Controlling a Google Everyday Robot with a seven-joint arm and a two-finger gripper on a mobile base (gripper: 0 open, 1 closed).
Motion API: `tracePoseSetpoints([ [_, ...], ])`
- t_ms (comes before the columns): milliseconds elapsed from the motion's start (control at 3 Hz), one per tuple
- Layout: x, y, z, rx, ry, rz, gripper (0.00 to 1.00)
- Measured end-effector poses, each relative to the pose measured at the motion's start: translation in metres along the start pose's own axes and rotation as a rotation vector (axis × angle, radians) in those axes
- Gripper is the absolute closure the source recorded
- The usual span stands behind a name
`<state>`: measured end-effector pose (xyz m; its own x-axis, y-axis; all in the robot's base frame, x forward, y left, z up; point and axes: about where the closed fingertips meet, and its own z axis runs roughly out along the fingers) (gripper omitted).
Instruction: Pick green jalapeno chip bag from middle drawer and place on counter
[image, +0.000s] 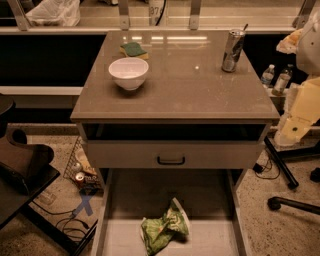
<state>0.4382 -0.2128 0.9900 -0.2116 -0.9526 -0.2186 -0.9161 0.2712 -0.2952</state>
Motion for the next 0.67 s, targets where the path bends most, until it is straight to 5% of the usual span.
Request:
tracePoseSetpoints([
  [667,0.004,0.009,0.025,0.010,-0.018,0.037,0.00],
])
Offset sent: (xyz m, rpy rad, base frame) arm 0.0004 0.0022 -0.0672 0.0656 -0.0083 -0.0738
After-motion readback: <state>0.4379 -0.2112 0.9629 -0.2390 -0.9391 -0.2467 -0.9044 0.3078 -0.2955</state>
